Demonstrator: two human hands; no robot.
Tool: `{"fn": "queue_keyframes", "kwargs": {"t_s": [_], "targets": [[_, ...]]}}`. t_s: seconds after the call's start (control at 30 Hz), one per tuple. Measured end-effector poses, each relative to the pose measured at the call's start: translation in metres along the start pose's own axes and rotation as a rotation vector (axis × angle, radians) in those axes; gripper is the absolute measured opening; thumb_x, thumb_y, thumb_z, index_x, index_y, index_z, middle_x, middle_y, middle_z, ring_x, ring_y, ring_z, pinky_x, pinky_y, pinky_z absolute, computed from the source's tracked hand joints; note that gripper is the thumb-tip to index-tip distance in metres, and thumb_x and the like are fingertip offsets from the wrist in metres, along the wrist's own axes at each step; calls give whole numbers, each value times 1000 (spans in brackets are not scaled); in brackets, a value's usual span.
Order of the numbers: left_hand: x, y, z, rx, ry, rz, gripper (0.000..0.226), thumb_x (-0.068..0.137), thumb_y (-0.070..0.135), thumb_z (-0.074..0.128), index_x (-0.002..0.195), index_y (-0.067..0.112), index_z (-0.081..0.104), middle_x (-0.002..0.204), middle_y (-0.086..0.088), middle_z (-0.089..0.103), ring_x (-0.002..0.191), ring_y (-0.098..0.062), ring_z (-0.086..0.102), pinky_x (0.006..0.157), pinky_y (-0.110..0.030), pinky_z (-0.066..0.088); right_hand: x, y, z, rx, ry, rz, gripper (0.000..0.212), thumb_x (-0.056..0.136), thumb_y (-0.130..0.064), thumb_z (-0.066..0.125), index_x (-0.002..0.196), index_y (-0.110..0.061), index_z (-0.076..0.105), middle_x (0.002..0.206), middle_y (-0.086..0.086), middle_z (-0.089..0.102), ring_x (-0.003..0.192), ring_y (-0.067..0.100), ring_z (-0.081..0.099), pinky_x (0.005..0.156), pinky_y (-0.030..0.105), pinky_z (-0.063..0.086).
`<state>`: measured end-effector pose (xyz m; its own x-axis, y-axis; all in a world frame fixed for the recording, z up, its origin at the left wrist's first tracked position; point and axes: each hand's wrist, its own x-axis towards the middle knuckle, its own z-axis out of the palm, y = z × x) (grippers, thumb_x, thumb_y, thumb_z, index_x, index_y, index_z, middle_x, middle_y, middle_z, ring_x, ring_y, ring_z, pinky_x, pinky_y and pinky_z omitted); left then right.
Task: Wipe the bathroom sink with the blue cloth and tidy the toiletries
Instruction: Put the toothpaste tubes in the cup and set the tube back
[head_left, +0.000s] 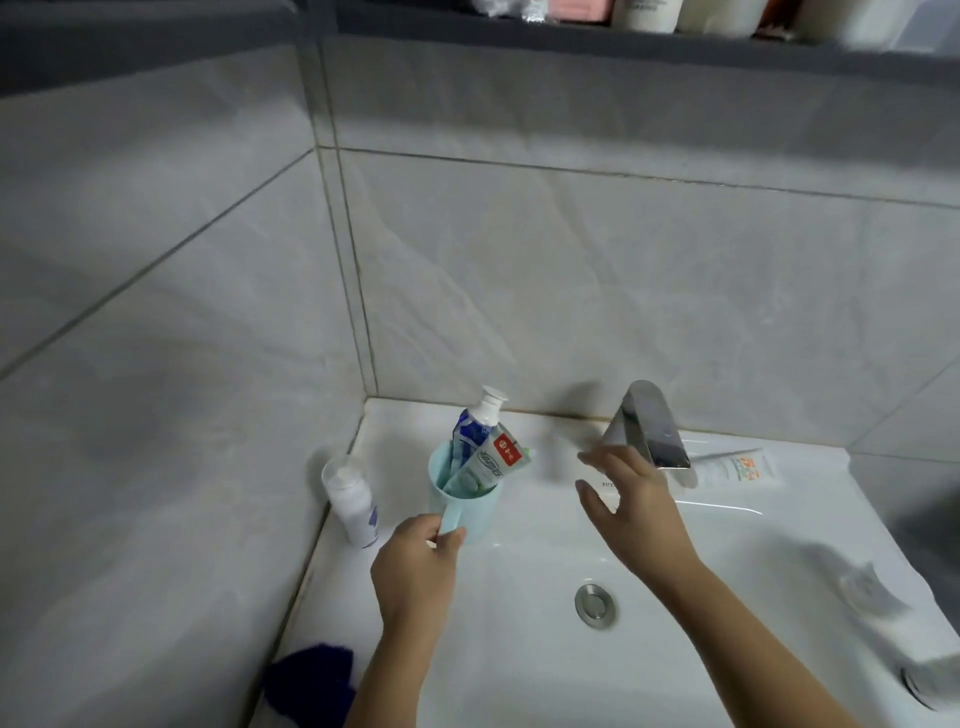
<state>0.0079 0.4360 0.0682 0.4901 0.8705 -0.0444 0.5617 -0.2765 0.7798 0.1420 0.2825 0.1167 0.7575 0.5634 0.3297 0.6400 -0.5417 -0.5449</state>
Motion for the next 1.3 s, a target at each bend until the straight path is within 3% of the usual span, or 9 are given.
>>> {"fn": "queue_keyframes", "kwargs": {"t_s": [0.17, 0.33, 0.47, 0.7, 0.97, 1.17, 1.3], "targets": [[31, -4, 25, -32, 79, -31, 12, 81, 20, 67, 79, 9, 66, 77, -4, 64, 70, -21, 53, 60, -27, 27, 14, 8, 41, -39, -113, 54, 31, 84, -14, 63, 115, -9, 62, 117, 8, 58, 108, 26, 55, 82, 22, 39], [69, -9, 44, -70, 184, -52, 14, 77, 16, 71, 77, 2, 68, 75, -13, 65, 66, -26, 53, 58, -27, 24, 39, 12, 75, -38, -179, 45, 34, 85, -14, 61, 117, -8, 60, 117, 9, 58, 109, 29, 53, 87, 32, 44], [92, -18, 57, -59, 234, -91, 14, 75, 14, 73, 73, 1, 67, 73, -15, 64, 67, -32, 55, 58, -28, 27, 50, 18, 94, -31, -205, 39, 35, 85, -15, 60, 120, -9, 59, 122, 9, 56, 114, 26, 50, 89, 30, 42], [100, -28, 73, -43, 319, 21, 27, 64, 9, 81, 55, 2, 57, 56, -11, 58, 49, -18, 43, 47, -19, 19, 51, 30, 112, -15, -241, 29, 35, 85, -13, 60, 120, -10, 59, 123, 8, 57, 116, 26, 50, 92, 27, 39], [100, -35, 82, -62, 305, 62, 20, 71, 10, 78, 68, -1, 62, 66, -14, 63, 55, -29, 58, 53, -25, 35, 41, 37, 108, -7, -277, 41, 37, 88, -17, 56, 125, -13, 55, 127, 4, 53, 121, 22, 45, 92, 26, 39], [67, -37, 71, -80, 161, 11, 40, 76, 17, 75, 109, -1, 61, 102, -15, 63, 92, -29, 60, 75, -33, 45, 23, 29, 99, 3, -280, 25, 36, 89, -18, 55, 125, -15, 54, 129, 2, 51, 121, 20, 45, 91, 26, 40], [14, -54, 46, -108, 203, 73, 29, 73, 10, 77, 99, 2, 65, 91, -8, 64, 83, -22, 62, 72, -26, 43, 1, 24, 96, 1, -259, -11, 34, 85, -15, 61, 120, -12, 59, 124, 5, 56, 115, 25, 52, 86, 26, 41]]}}
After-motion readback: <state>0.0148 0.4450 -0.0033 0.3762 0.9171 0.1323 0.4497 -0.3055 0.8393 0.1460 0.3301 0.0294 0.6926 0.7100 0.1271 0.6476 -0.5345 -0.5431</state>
